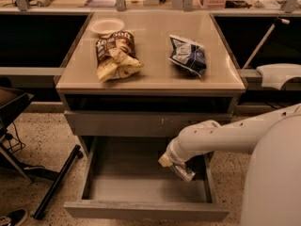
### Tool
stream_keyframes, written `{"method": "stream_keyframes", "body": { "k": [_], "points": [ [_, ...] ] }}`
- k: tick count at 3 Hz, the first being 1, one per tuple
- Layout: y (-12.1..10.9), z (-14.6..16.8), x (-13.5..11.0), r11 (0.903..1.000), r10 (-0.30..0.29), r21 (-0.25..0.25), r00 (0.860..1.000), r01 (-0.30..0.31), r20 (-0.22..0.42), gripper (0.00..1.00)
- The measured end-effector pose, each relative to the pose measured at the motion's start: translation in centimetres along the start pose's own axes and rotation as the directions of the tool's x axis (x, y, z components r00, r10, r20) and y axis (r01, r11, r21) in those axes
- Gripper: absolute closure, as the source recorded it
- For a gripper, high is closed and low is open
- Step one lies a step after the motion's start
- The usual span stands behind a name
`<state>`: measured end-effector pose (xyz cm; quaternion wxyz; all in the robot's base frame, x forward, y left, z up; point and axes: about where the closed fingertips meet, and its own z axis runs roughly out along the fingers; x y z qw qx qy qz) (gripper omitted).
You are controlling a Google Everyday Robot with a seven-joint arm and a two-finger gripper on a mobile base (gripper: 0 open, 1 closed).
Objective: Pick redbull can from middle drawer and place on counter
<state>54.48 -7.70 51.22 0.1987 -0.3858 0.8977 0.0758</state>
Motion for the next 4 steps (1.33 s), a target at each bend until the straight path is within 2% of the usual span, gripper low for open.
{"method": "stream_keyframes", "body": {
  "k": [1,2,3,4],
  "points": [
    [2.5,-3.8,3.0,0.9995,0.028,-0.012,1.0,-0.028,-0.007,1.0],
    [6.8,-9.2,8.2,0.9989,0.046,0.002,0.998,-0.046,-0.033,1.0],
    [13.8,-17.0,12.0,0.9949,0.101,0.011,0.986,-0.1,-0.13,1.0],
    [13.8,-17.0,11.9,0.995,0.1,0.011,0.986,-0.1,-0.13,1.0]
  ]
}}
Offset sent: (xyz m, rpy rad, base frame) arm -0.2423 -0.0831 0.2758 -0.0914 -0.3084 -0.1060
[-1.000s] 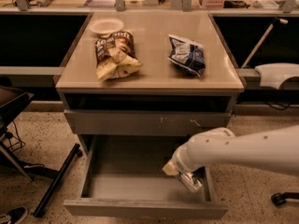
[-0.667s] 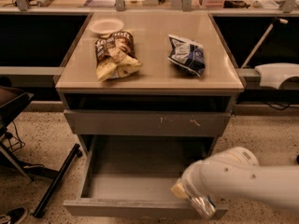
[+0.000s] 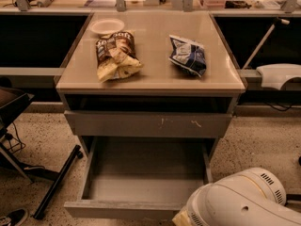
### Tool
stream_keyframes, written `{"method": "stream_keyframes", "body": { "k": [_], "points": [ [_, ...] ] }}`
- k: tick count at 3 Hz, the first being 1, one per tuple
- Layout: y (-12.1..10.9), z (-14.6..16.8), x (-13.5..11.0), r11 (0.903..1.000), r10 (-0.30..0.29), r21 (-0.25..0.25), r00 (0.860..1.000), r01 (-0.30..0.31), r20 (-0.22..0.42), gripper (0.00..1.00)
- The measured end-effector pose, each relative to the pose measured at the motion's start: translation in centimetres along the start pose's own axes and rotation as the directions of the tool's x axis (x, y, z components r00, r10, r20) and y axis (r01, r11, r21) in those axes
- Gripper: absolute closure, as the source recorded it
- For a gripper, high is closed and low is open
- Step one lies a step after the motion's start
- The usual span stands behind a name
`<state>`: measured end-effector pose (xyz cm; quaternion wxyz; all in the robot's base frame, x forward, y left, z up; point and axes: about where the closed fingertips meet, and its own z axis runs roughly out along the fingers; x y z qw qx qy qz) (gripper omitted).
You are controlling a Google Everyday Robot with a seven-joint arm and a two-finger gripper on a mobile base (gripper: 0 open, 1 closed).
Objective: Pick redbull can from middle drawer and place on counter
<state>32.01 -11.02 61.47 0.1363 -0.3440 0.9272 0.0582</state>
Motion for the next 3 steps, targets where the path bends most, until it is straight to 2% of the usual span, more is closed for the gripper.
{"method": "stream_keyframes", "body": {
  "k": [1,2,3],
  "points": [
    [-0.8,-2.6,-2.2,0.9997,-0.017,0.015,1.0,0.017,0.015,1.0],
    [-2.3,-10.4,-7.5,0.9926,-0.076,0.1,0.994,0.068,0.074,1.0],
    [-1.7,-19.5,-14.7,0.9727,-0.172,0.171,0.982,0.157,0.08,1.0]
  ]
}}
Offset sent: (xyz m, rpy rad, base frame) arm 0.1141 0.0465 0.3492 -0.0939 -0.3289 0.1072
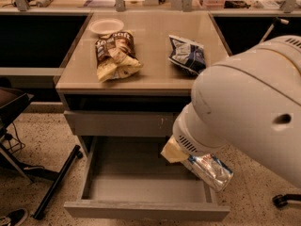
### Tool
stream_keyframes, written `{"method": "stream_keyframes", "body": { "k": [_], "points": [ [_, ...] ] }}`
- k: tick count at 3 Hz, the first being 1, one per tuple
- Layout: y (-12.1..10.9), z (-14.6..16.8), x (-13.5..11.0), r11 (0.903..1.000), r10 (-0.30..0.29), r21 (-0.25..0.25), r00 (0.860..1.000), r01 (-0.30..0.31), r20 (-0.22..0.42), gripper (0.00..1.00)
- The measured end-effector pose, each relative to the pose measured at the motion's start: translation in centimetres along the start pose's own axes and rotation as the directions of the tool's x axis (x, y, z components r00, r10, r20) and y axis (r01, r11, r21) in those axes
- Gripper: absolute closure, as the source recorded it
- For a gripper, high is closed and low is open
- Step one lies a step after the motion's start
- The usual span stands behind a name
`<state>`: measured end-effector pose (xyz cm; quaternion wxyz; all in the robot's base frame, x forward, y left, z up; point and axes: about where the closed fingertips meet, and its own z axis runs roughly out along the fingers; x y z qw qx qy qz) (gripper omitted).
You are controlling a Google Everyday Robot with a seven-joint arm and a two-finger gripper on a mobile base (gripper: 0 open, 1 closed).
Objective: Pick redbull can from middle drawer and place on counter
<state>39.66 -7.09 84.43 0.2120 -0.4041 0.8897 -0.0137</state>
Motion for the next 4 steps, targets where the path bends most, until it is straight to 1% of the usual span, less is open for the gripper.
{"method": "stream_keyframes", "body": {
  "k": [1,2,3,4],
  "points": [
    [0.0,0.0,0.0,1.0,0.0,0.0,1.0,0.0,0.0,1.0],
    [-2.0,0.2,-2.8,0.9985,-0.033,-0.042,0.999,0.034,0.021,1.0],
    [-5.8,3.7,-7.0,0.9859,-0.104,-0.134,0.994,0.099,-0.029,1.0],
    [-8.2,8.6,-12.3,0.9648,-0.155,-0.226,0.985,0.135,-0.073,1.0]
  ]
}}
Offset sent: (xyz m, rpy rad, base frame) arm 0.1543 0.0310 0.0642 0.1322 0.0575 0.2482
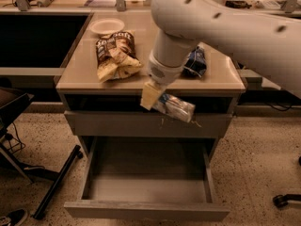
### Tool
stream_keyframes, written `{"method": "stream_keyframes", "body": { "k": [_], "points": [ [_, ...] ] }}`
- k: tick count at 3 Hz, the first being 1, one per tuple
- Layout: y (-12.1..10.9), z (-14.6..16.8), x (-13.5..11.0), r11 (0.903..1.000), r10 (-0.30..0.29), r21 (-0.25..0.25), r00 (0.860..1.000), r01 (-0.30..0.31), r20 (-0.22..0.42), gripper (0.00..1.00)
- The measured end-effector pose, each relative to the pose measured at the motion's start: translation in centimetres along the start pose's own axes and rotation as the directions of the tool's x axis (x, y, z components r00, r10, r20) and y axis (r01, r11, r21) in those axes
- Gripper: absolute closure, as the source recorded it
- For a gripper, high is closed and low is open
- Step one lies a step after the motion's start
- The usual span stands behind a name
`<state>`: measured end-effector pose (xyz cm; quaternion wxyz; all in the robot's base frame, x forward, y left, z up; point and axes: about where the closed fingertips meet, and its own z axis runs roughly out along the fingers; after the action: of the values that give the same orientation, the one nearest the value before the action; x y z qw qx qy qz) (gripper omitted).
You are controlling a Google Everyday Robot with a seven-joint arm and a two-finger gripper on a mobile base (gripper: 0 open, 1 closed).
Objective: Pick redbull can from middle drawer and place on counter
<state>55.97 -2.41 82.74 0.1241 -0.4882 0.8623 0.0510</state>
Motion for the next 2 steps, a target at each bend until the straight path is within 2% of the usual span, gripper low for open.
{"method": "stream_keyframes", "body": {
  "k": [1,2],
  "points": [
    [-2.8,3.8,-5.8,0.9976,-0.024,-0.066,0.999,0.021,-0.038,1.0],
    [-3.1,3.6,-7.3,0.9976,-0.03,-0.063,0.999,0.028,-0.03,1.0]
  ]
}}
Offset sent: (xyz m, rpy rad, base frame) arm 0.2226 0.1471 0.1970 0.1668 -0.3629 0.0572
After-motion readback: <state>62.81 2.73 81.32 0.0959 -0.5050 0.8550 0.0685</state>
